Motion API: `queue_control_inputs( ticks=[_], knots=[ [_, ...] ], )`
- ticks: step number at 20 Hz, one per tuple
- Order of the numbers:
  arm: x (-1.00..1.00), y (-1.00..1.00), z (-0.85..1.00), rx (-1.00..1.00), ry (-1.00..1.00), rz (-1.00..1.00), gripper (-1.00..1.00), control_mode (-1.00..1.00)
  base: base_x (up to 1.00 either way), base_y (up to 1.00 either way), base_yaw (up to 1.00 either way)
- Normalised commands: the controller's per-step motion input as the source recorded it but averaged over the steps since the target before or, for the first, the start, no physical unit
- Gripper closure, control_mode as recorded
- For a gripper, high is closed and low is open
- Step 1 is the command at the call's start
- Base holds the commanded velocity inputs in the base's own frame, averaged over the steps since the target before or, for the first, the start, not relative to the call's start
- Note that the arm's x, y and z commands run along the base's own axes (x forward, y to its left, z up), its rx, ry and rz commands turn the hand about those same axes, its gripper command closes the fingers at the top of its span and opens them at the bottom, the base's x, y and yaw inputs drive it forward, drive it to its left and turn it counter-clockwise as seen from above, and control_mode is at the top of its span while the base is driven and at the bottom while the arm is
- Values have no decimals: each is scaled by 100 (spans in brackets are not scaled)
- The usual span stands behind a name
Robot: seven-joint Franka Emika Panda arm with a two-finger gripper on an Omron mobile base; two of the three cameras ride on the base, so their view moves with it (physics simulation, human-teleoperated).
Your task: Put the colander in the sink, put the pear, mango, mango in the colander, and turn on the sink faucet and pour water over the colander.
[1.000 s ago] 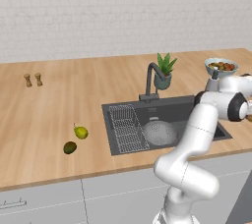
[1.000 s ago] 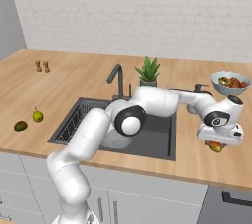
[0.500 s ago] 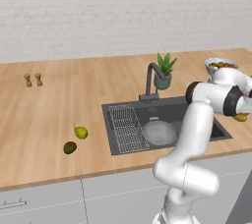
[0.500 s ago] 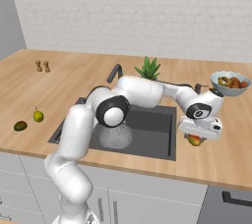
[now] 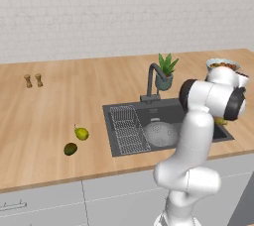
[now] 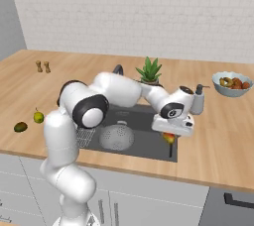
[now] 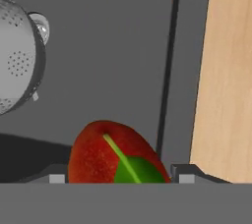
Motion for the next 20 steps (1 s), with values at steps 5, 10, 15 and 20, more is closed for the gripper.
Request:
queue_control_inputs(
  ticks=[5, 10, 15, 20],
  knots=[
    [36, 100, -3, 1, -1, 13, 100, -100, 0, 0, 0],
    [58, 72, -6, 6, 0, 14, 100, -100, 0, 0, 0],
    [8, 34, -37, 9, -5, 9, 100, -100, 0, 0, 0],
    [5, 24, -10, 9, -13, 3, 100, -100, 0, 0, 0]
  ],
)
